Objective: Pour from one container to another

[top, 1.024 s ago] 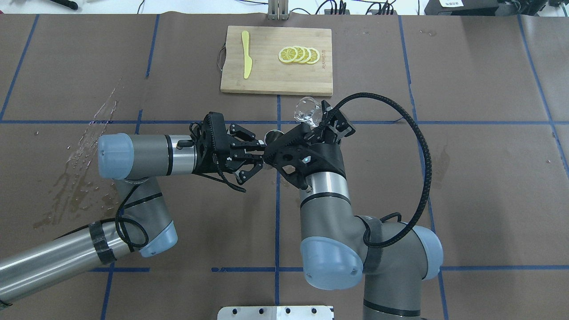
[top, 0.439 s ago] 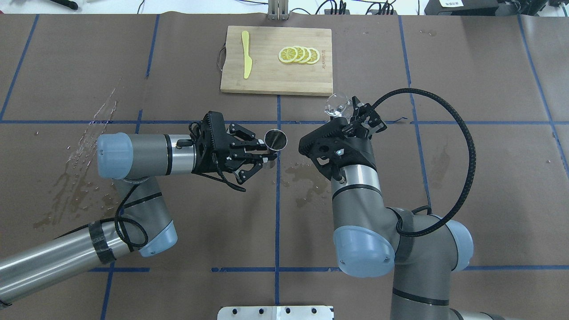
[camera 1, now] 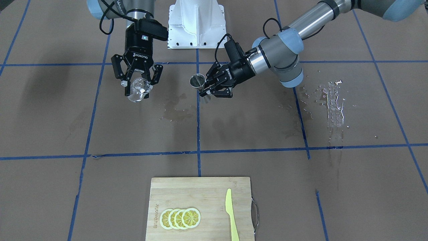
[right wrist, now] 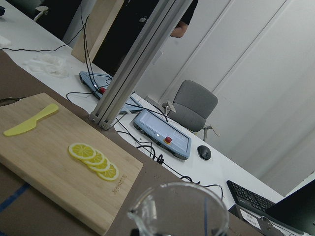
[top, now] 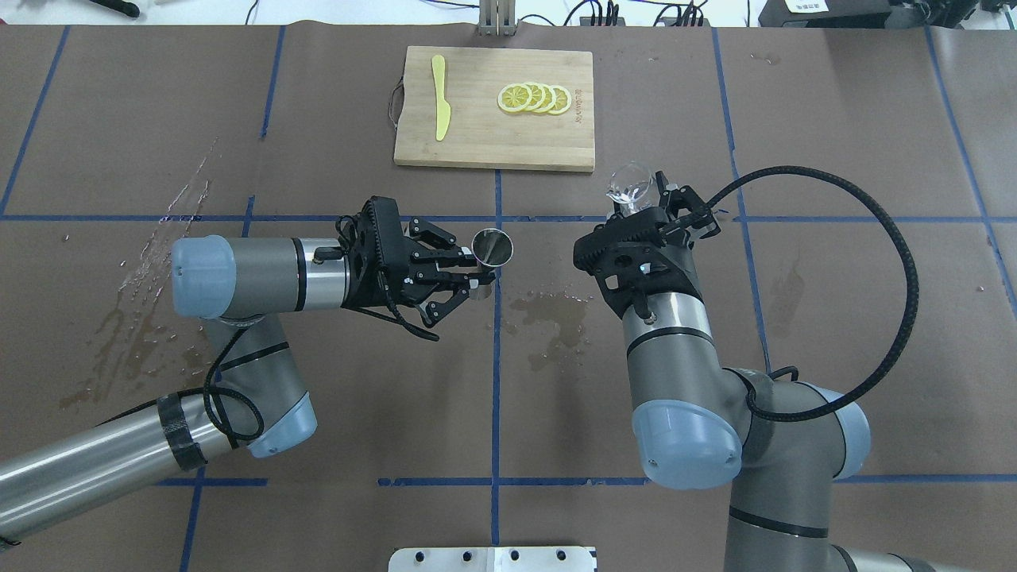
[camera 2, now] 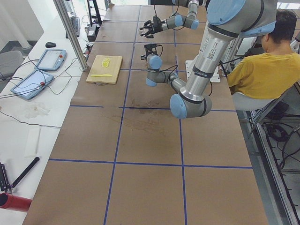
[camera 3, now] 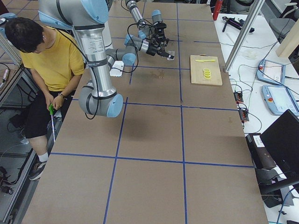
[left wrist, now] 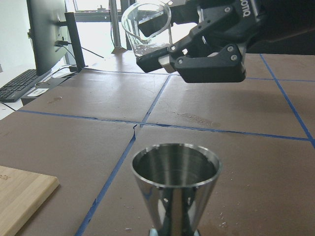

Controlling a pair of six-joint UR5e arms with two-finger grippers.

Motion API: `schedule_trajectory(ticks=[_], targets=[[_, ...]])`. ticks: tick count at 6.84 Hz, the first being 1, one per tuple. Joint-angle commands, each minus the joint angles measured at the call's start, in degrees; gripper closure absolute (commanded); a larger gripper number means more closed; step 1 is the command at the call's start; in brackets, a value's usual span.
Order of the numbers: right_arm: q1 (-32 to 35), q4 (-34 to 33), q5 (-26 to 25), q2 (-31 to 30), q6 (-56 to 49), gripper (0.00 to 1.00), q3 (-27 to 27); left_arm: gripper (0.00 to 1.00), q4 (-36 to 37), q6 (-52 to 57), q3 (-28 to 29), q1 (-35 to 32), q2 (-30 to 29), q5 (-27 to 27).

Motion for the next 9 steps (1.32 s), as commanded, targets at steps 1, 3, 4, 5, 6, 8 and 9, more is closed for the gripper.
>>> schedule_trajectory(ticks=[1, 3, 4, 5, 6, 8, 9], targets=[[0.0, 1.1, 0.3, -1.2, 10.1, 1.00, 0.2, 1.00, -0.1, -0.2, -0.2, -0.3, 1.0, 0.0], [0.0, 1.1, 0.9, -2.8, 12.1, 1.00, 0.8, 1.00, -0.9, -0.5, -0.3, -1.4, 1.7, 0.0], [0.0, 1.1, 0.8, -3.2, 12.1, 1.00, 0.8, 1.00, -1.0, -0.5, -0.5, -3.1, 2.9, 0.0], [0.0, 1.1, 0.8, -3.2, 12.7, 1.00, 0.8, 1.00, -1.6, -0.5, -0.9, -4.0, 5.0, 0.0], [0.0, 1.1, 0.8, -3.2, 13.1, 1.00, 0.8, 1.00, -4.3, -3.2, -1.0, -4.9, 7.0, 0.0], [0.0, 1.1, 0.8, -3.2, 13.2, 1.00, 0.8, 1.00, -11.0, -3.7, -1.0, -7.1, 12.4, -0.1], [0.0, 1.1, 0.8, -3.2, 13.2, 1.00, 0.8, 1.00, -13.3, -3.8, -1.1, -8.0, 14.3, -0.2]])
